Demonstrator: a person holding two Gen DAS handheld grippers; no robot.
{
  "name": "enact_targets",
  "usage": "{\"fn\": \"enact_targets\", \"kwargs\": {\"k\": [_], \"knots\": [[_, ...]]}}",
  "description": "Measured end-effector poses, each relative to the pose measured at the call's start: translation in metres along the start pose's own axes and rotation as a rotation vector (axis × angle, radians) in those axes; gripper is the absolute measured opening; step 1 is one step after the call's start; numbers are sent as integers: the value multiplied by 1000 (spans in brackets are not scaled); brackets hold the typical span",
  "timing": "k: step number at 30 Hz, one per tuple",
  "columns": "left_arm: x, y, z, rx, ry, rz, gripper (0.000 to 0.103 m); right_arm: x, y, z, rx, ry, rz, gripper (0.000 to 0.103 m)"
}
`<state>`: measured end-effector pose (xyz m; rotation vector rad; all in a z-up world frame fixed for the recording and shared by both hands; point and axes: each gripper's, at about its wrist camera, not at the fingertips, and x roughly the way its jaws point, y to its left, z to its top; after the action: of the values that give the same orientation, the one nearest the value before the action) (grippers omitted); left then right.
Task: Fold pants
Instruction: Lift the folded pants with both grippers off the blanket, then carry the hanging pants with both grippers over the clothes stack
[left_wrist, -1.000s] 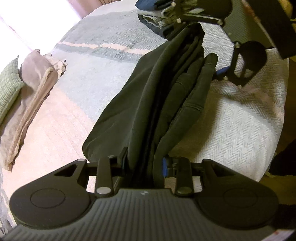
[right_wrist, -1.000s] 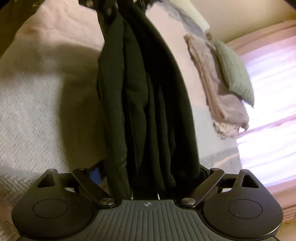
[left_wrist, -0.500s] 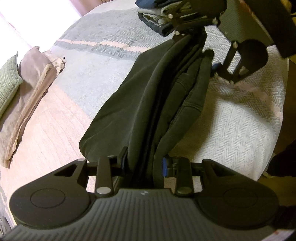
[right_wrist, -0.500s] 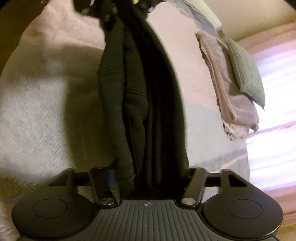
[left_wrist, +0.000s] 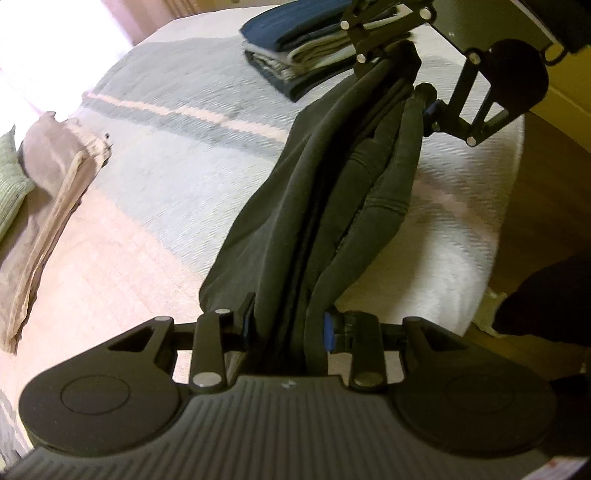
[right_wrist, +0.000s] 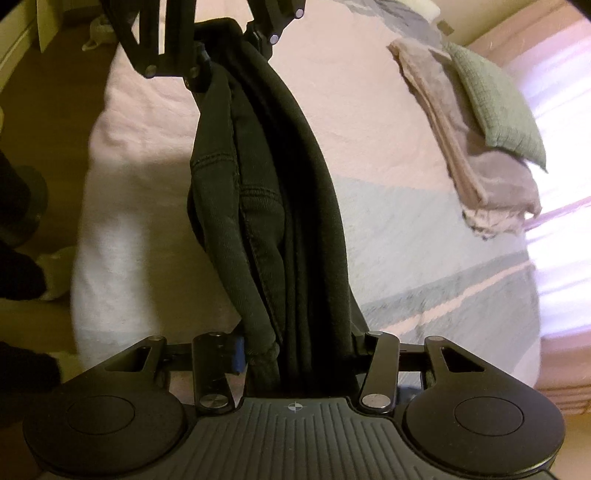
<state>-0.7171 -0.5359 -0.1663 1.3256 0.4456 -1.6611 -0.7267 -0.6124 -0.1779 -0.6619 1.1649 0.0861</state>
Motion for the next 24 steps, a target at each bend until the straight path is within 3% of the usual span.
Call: {"fn": "enact_targets", "kwargs": {"k": [10, 24], "knots": [[-23, -1, 9, 55, -20, -28, 30, -36, 8, 5, 63, 26, -9, 44], [-53, 13, 18, 163, -97, -20, 30, -74, 7, 24, 153, 62, -100, 43]]}}
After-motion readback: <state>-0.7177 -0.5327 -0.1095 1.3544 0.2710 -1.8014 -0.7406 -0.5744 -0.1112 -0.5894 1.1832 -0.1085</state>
